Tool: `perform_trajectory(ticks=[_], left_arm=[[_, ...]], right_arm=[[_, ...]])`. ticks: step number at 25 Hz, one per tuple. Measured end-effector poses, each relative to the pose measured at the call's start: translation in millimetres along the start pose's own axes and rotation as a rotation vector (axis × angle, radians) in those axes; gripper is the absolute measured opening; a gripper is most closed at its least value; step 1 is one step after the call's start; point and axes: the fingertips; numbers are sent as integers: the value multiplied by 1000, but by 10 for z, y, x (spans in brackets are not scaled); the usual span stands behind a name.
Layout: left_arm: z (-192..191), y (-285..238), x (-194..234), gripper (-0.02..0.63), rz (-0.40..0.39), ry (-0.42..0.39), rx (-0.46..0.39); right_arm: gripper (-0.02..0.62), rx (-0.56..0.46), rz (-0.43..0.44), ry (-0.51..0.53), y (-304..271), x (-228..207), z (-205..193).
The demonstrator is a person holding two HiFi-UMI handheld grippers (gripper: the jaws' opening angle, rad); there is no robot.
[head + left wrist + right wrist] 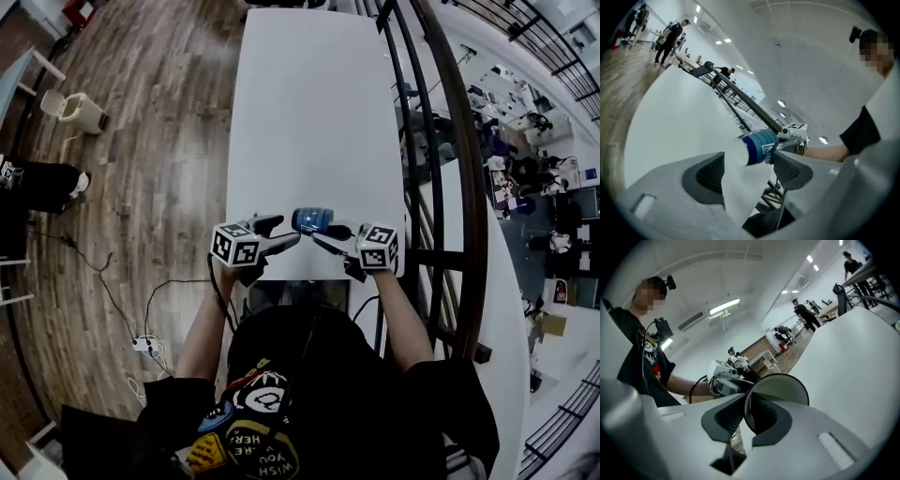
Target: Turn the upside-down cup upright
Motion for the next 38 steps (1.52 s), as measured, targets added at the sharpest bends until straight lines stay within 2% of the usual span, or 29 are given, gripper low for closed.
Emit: perform_trajectory(ticks=[1, 2, 3, 4, 5, 6, 7, 9, 10, 11, 14, 17, 19, 20, 22, 27, 29, 32, 34, 36, 38], left_arm=[[-89, 79, 115, 336, 55, 21, 0], [-186, 167, 214, 300, 107, 41, -3], [-273, 258, 295, 225, 154, 60, -10], [-344, 344, 354, 148, 193, 80, -21], [-404, 414, 390, 98, 217, 102, -33], [-467, 460, 403, 97, 228, 123, -39], [-539, 484, 401, 97, 234, 136, -38], [-685, 512, 387, 78, 264, 133, -21], [-732, 538, 385, 26, 288, 120, -16], [-750, 575, 386, 5, 310, 105, -17], [-718, 710, 384, 5, 329, 67, -33], [-670, 837, 374, 5, 314, 60, -42], [-660, 904, 376, 5, 296, 50, -39], [-668, 932, 385, 5, 292, 35, -29], [-690, 964, 426, 5, 291, -1, -2], [-777, 850, 513, 5, 223, -42, 51], [-745, 818, 417, 5, 194, -74, 52], [-596, 739, 219, 5, 196, -136, 14], [-539, 648, 27, 5, 213, -159, -24], [-505, 577, -226, 5, 217, -169, -62], [-532, 468, -478, 5, 202, -194, -64]], right_arm=[[34, 31, -30, 17, -23, -100, -25], [37, 71, -83, 41, -40, -226, -63], [35, 142, -172, 86, -59, -388, -119], [34, 246, -285, 155, -83, -585, -187], [35, 373, -395, 235, -108, -790, -256], [35, 501, -472, 312, -134, -968, -312], [35, 611, -512, 376, -162, -1103, -349], [35, 780, -542, 479, -213, -1284, -377], [36, 864, -563, 534, -232, -1366, -382], [35, 958, -587, 593, -245, -1453, -390], [35, 1216, -588, 724, -309, -1683, -448], [37, 1355, -514, 766, -385, -1751, -448], [37, 1394, -506, 760, -412, -1761, -387], [55, 1378, -517, 749, -438, -1753, -345], [96, 1259, -548, 693, -511, -1683, -232], [115, 814, -665, 500, -400, -1362, 136], [100, 574, -707, 386, -287, -1106, 223], [60, 121, -643, 99, -45, -583, 225], [71, -148, -587, -80, 196, -236, 73], [54, -339, -563, -222, 404, 80, -188], [-2, -433, -584, -284, 524, 347, -478]])
Point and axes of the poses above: the fingertips, and each gripper's own axes: y backward along the fingers, x to its left, z out of its top, and after that the axes turned 10 degrees about x, right-handed
